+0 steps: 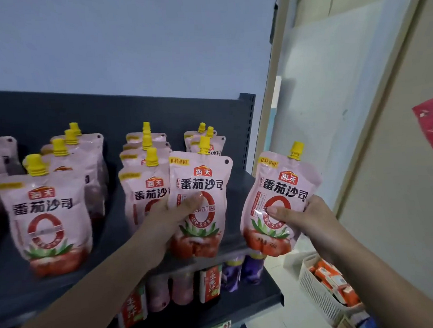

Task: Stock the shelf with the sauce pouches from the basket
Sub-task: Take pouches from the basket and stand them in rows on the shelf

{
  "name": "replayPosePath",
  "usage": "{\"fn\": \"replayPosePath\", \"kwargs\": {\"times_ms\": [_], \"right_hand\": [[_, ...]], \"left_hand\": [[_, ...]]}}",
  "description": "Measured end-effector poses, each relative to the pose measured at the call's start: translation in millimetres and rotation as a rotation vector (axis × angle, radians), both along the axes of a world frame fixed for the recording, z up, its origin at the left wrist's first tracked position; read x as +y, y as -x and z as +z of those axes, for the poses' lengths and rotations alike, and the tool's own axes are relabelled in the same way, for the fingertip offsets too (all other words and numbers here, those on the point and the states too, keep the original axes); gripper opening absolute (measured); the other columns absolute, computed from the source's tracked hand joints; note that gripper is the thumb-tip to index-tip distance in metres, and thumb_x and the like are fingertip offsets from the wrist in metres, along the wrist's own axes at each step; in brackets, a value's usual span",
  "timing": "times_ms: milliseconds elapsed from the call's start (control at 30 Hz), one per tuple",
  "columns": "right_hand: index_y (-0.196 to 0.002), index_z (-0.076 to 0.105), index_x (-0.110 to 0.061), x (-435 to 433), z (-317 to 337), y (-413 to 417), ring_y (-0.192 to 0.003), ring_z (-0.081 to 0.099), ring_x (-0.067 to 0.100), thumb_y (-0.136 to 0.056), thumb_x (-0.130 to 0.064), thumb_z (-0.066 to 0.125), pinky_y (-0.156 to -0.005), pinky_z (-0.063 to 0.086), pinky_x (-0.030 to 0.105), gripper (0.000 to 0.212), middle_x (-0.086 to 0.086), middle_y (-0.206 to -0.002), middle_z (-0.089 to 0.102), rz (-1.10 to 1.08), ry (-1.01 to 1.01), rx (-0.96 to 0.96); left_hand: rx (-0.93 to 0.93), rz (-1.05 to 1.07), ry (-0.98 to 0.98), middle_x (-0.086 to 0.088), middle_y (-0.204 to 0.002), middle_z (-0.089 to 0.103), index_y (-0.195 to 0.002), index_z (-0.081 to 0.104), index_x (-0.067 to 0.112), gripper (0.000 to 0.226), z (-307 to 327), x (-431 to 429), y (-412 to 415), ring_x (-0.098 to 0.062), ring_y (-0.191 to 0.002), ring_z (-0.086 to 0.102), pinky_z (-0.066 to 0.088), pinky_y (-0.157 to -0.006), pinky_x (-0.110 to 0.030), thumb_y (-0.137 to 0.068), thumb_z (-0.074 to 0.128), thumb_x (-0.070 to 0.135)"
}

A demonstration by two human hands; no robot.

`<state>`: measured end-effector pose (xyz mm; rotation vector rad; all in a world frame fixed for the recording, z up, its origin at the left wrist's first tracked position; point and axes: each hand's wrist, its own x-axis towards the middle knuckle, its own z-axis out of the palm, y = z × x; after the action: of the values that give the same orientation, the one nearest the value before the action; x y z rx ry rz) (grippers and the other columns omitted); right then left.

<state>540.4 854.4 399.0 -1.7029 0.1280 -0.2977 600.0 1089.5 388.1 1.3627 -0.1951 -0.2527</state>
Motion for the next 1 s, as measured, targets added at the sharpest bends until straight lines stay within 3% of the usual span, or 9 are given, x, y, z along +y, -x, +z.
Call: {"fn": "replayPosePath", "kwargs": {"times_ms": [67,133,233,400,533,667,800,1000], "right_hand": [[-0.102,0.066,-0.017,-14,2,-20,-0.075,0.074,0.018,-0.073,-0.012,0.074,-0.053,0.056,0.025,0.030,0.000,-0.092,0.076,0.003,0.011,0.008],[-0.101,0.066,-0.016,-26,2,-39,-0.079,0.074,0.021,-0.072,-0.010,0.074,-0.064,0.060,0.032,0.030,0.003,-0.093,0.076,0.013,0.009,0.014],[-0.102,0.067,-0.013,-43,-1,-63,-0.082,0.074,0.022,-0.072,-0.007,0.074,-0.068,0.061,0.032,0.032,0.004,-0.093,0.076,0.036,0.003,0.013],[-0.102,0.068,-0.012,-65,-4,-99,-0.082,0.073,0.022,-0.067,-0.011,0.075,-0.063,0.060,0.029,0.036,0.002,-0.092,0.076,0.118,0.013,0.029],[-0.098,0.068,-0.014,-82,-3,-127,-0.077,0.074,0.020,-0.068,-0.003,0.078,-0.055,0.056,0.024,0.033,0.002,-0.091,0.076,0.202,0.010,0.022],[-0.100,0.066,-0.017,-94,-5,-150,-0.086,0.072,0.024,-0.069,-0.004,0.075,-0.072,0.059,0.039,0.035,0.003,-0.097,0.075,0.279,0.014,0.052],[-0.098,0.067,-0.017,-101,-8,-164,-0.082,0.073,0.019,-0.068,-0.002,0.075,-0.068,0.060,0.034,0.034,-0.001,-0.090,0.077,0.393,0.010,0.056],[-0.094,0.066,-0.025,-105,-16,-181,-0.090,0.071,0.022,-0.067,-0.007,0.077,-0.080,0.057,0.044,0.035,-0.001,-0.097,0.075,0.475,0.013,0.101]], "left_hand": [[0.027,-0.012,-0.007,-0.001,-0.091,0.077,-0.095,0.069,0.020,0.037,-1,-11,-13,-0.018,-0.086,0.073,0.052,-0.089,-0.041,-0.061,0.072,0.034],[0.065,-0.034,-0.007,0.000,-0.086,0.077,-0.091,0.069,0.020,0.030,-3,-22,-22,-0.015,-0.078,0.074,0.054,-0.077,-0.035,-0.064,0.070,0.031],[0.090,-0.055,0.014,-0.004,-0.087,0.077,-0.094,0.069,0.016,0.031,-4,-40,-34,-0.017,-0.078,0.074,0.058,-0.065,-0.029,-0.066,0.068,0.028],[0.123,-0.005,0.005,-0.007,-0.093,0.076,-0.098,0.070,0.014,0.035,-11,-63,-46,-0.021,-0.087,0.073,0.055,-0.078,-0.035,-0.066,0.068,0.029],[0.143,0.094,0.003,-0.007,-0.092,0.076,-0.097,0.070,0.015,0.034,-17,-72,-50,-0.019,-0.083,0.073,0.054,-0.075,-0.034,-0.065,0.069,0.029],[0.174,0.214,0.026,-0.007,-0.092,0.076,-0.101,0.068,0.016,0.037,-23,-76,-50,-0.023,-0.084,0.073,0.055,-0.078,-0.038,-0.066,0.068,0.029],[0.136,0.292,0.021,-0.011,-0.093,0.076,-0.102,0.068,0.012,0.037,-23,-85,-48,-0.026,-0.085,0.073,0.059,-0.073,-0.036,-0.070,0.066,0.030],[0.115,0.386,-0.005,-0.011,-0.097,0.075,-0.106,0.067,0.010,0.042,-22,-96,-54,-0.024,-0.088,0.072,0.056,-0.076,-0.034,-0.070,0.066,0.032]]}}
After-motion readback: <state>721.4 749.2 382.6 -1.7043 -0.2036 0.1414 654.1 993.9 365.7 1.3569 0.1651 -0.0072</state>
